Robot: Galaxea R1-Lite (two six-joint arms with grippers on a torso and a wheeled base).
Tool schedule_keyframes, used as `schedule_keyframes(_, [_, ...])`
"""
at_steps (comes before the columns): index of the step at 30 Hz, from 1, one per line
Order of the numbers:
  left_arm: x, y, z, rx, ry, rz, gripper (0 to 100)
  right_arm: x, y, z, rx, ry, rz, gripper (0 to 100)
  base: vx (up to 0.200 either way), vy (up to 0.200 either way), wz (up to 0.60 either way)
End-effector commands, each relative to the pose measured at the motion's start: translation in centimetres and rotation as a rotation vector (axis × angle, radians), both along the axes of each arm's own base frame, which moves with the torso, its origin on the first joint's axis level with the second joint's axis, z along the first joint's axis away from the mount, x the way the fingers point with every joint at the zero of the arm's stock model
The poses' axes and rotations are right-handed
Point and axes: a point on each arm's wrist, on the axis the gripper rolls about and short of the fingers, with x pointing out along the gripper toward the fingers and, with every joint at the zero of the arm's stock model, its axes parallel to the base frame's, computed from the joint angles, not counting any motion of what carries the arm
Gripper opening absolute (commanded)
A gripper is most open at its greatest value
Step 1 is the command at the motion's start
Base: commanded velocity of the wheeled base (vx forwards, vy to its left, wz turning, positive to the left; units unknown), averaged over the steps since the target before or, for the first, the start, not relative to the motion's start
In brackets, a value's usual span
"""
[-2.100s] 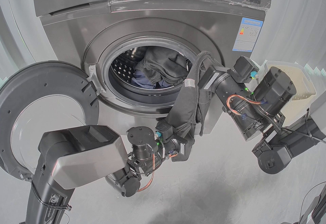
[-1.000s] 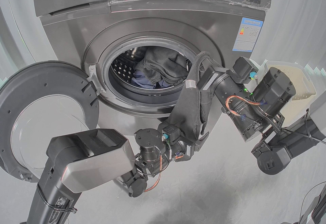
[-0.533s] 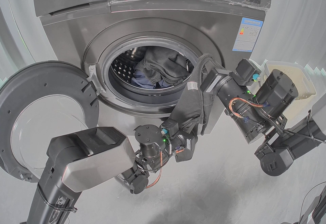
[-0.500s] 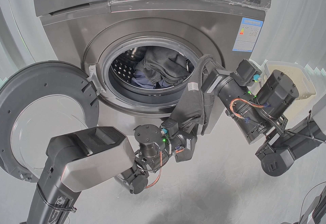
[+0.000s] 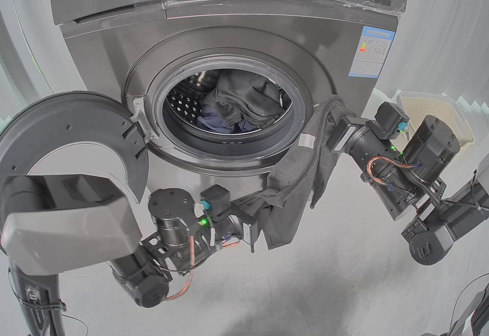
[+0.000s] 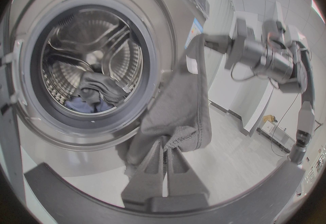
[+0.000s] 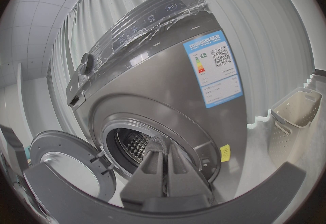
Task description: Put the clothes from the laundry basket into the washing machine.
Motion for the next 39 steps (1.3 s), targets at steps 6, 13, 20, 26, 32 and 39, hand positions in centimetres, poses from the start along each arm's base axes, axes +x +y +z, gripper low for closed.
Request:
schedule_keyframes(6, [-1.9,7.8,7.8,-0.114,-0.124,0.148,0,-2.5,-2.5,-0.3,-0.032,0.030,-0.001,0,0.000,0.000,0.00])
schedule_keyframes(13, [-2.8,8.3,9.8,-0.187,-0.148,0.087,0,-3.7,-1.8,-0.9,-0.049,0.051,0.042,0,0.000,0.000,0.00])
schedule_keyframes(20, [-2.7,8.8,10.8,-0.209,-0.184,0.102,0,-3.3,-1.8,-1.6,-0.064,0.069,0.037,0,0.000,0.000,0.00])
schedule_keyframes(26, [-2.9,10.0,12.1,-0.233,-0.224,0.134,0,-3.3,-1.9,-1.5,-0.065,0.068,0.032,0,0.000,0.000,0.00])
schedule_keyframes(32, [-2.4,11.1,13.0,-0.244,-0.261,0.173,0,-3.3,-1.9,-1.7,-0.070,0.075,0.034,0,0.000,0.000,0.00])
schedule_keyframes(39, [-3.0,11.4,14.0,-0.263,-0.292,0.171,0,-3.5,-1.9,-1.9,-0.083,0.076,0.061,0,0.000,0.000,0.00])
